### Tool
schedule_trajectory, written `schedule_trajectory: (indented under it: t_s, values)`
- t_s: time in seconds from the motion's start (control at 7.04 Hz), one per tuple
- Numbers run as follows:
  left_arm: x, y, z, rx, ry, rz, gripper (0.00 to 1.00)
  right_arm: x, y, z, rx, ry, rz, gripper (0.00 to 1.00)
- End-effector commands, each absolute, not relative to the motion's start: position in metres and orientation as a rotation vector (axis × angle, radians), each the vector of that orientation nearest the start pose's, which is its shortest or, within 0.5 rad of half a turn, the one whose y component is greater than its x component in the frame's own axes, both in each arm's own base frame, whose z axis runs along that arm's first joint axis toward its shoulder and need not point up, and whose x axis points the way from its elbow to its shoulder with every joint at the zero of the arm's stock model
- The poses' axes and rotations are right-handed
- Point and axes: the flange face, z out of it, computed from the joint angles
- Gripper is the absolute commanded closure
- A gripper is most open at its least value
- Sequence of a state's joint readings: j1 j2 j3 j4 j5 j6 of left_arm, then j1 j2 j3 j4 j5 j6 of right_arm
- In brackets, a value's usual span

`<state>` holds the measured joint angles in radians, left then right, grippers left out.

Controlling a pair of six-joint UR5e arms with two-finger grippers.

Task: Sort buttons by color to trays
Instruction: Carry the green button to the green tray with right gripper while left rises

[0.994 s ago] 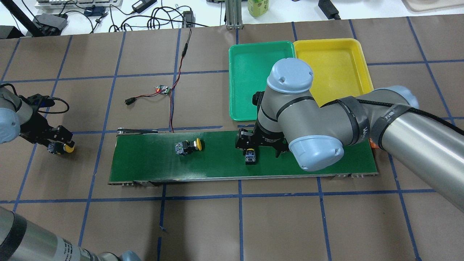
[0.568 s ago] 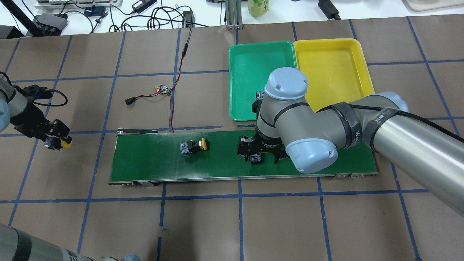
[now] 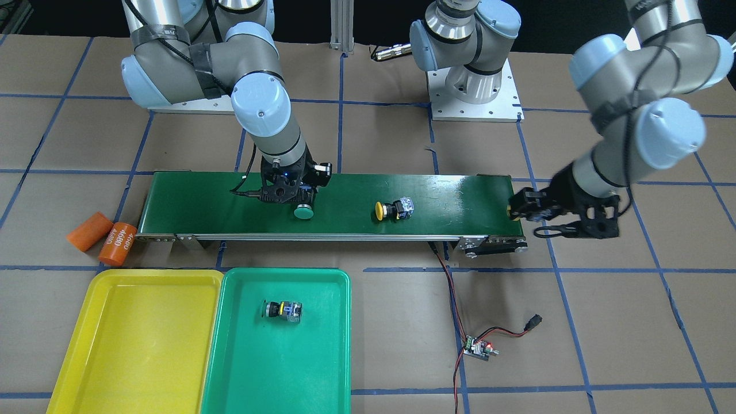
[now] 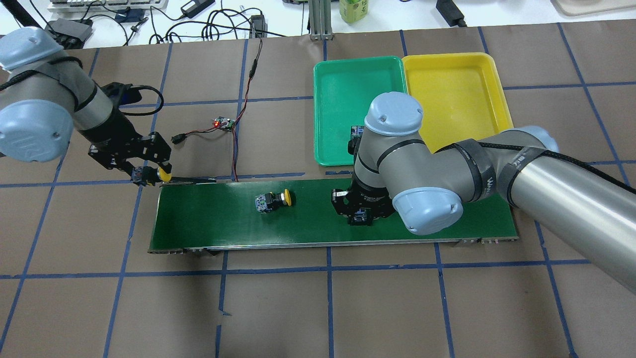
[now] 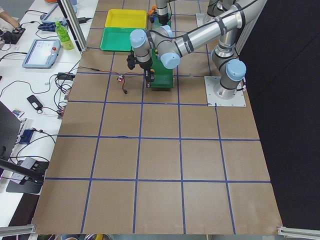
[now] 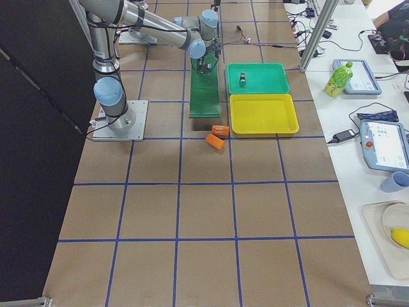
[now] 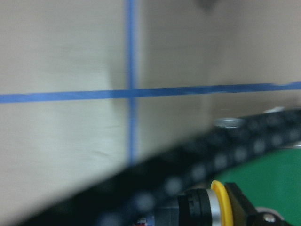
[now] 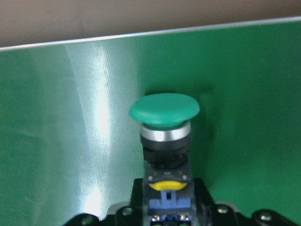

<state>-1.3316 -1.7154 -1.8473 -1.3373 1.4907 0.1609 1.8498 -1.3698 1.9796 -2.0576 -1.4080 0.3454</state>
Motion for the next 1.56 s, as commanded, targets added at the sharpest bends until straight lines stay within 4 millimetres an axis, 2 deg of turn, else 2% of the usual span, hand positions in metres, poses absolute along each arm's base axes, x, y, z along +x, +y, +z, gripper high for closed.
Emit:
schedule_trajectory:
  t_s: [0.0,0.14,0.28,0.43,0.57,0.71,0.85,0.99,1.14,1.28,1.42]
  values:
    - [-0.083,-0.481,0.272,-0.341,3.194,0.424,1.00,0.269,-0.453,0.263,0.172,3.007,0.176,1.00]
    - [-0.104,-0.473,0.260,-0.293,3.193,0.396,1.00,0.261,-0.482,0.297,0.204,2.988,0.069,1.00]
    - [-0.113,-0.480,0.251,-0.296,3.193,0.325,1.00,0.254,-0.513,0.324,0.227,2.967,-0.033,1.00]
    - [-0.114,-0.482,0.246,-0.292,3.194,0.332,0.46,0.252,-0.549,0.316,0.235,2.963,-0.046,1.00]
    - [-0.115,-0.482,0.249,-0.260,3.197,0.321,0.00,0.239,-0.589,0.313,0.273,2.993,-0.091,1.00]
    - [-0.114,-0.486,0.266,-0.211,3.210,0.253,0.00,0.217,-0.619,0.302,0.271,3.022,-0.102,1.00]
    - [-0.113,-0.490,0.292,-0.154,3.218,0.187,0.00,0.193,-0.634,0.284,0.250,3.034,-0.075,1.00]
    - [-0.111,-0.493,0.323,-0.087,3.183,0.138,0.00,0.187,-0.643,0.266,0.259,3.032,-0.085,1.00]
    - [-0.116,-0.499,0.376,-0.065,3.181,0.060,0.00,0.185,-0.647,0.247,0.280,3.030,-0.071,0.55]
    - [-0.116,-0.497,0.422,-0.017,3.179,0.081,0.00,0.187,-0.647,0.245,0.289,3.022,-0.063,0.05]
    - [-0.117,-0.487,0.468,0.044,3.179,0.104,0.00,0.185,-0.647,0.247,0.290,3.030,-0.063,0.00]
